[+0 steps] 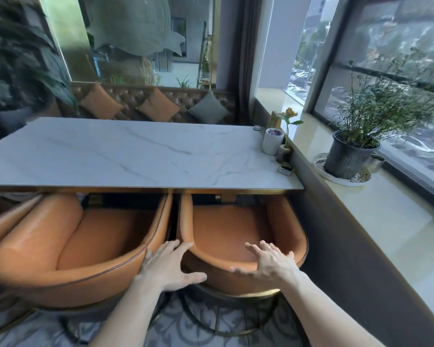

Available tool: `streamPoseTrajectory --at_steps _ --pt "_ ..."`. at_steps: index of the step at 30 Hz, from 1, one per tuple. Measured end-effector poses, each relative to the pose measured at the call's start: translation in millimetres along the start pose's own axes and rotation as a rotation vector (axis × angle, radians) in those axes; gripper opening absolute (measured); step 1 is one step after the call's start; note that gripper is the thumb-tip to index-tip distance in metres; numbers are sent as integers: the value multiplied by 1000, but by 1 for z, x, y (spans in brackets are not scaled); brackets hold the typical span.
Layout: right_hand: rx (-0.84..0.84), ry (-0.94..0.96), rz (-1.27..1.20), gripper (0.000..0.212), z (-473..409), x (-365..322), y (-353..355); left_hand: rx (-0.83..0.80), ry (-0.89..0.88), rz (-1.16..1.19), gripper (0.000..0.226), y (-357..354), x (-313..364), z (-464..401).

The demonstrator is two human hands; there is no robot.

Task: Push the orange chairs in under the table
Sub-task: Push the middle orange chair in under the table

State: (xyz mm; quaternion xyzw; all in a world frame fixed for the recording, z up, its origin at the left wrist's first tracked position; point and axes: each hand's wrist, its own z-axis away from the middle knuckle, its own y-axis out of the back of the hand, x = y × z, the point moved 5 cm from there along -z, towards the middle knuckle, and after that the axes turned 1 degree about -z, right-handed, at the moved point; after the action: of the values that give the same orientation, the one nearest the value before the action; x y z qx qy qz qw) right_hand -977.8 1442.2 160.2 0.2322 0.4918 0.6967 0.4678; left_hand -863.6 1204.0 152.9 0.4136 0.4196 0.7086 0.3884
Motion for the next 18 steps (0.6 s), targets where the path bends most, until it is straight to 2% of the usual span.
streamPoseTrajectory --at_steps 7,11,16,18 --pt "30 71 46 117 -14 -71 0 68 102 49 105 22 -73 31" --pt "-8 145 81 111 -31 -122 -11 97 181 87 106 22 -128 47" --pt "-38 246 84 122 -67 -196 -38 103 285 120 105 14 -212 60" --pt "-61 281 96 120 -84 -229 -51 106 319 127 102 12 -247 62"
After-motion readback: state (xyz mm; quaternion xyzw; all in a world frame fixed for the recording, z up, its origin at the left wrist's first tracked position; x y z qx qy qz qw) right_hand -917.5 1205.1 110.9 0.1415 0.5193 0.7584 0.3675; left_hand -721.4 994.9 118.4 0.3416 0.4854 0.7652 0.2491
